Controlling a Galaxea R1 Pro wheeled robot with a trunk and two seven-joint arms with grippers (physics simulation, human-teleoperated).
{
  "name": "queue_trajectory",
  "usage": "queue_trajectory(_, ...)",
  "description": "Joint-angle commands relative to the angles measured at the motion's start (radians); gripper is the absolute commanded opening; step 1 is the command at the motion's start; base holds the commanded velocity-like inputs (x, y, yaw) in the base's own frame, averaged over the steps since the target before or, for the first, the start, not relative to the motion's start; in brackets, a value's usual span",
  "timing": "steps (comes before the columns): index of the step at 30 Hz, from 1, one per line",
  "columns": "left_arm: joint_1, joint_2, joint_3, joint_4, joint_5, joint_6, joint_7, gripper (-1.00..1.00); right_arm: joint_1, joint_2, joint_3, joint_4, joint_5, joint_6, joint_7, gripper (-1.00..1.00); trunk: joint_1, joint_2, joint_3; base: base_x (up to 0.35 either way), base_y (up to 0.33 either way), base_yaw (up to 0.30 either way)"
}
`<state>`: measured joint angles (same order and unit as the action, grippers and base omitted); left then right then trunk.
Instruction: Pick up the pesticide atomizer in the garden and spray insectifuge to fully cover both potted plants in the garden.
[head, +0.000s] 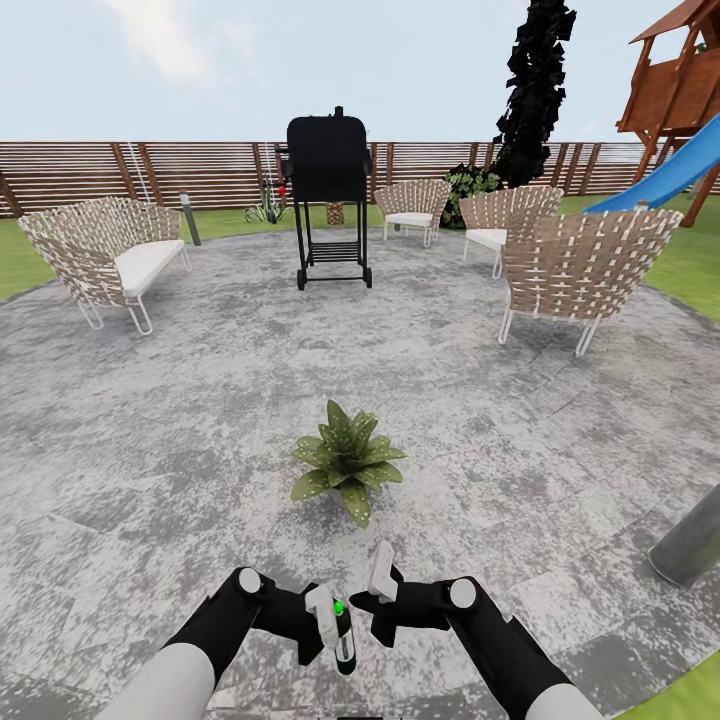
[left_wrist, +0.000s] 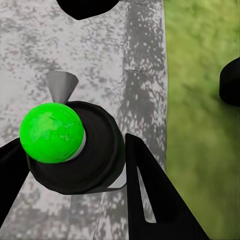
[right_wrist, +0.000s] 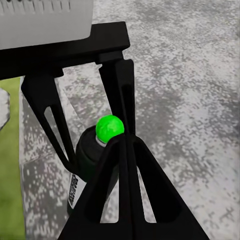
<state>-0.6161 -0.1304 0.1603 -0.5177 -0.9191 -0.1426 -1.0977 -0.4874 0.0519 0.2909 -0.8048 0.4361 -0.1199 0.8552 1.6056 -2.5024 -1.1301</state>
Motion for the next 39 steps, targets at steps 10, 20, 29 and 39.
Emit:
queue_trajectory(10, -0.002, -0.014, 0.008, -0.001, -0.011, -0.010, -0.004, -1.00, 0.000, 0.000, -0.001, -0.001, 0.012, -0.010, 0.001, -1.00, 0.000, 0.000, -0.001, 0.000, 0.000, 0.000)
queue_trajectory(20, -0.004, -0.012, 0.007, -0.001, 0.041, -0.015, -0.005, -1.00, 0.000, -0.004, 0.001, -0.001, 0.012, -0.010, -0.001, -1.00, 0.000, 0.000, -0.001, 0.000, 0.000, 0.000)
queue_trajectory(29, -0.003, -0.012, 0.006, -0.001, 0.057, -0.015, -0.006, -1.00, 0.000, -0.006, 0.001, -0.001, 0.012, -0.010, -0.001, -1.00, 0.000, 0.000, -0.001, 0.000, 0.000, 0.000)
queue_trajectory(39, -0.001, 0.003, -0.002, 0.009, 0.042, -0.010, -0.003, -1.00, 0.000, -0.006, 0.001, -0.001, 0.012, -0.010, -0.001, -1.00, 0.000, 0.000, -0.001, 0.000, 0.000, 0.000)
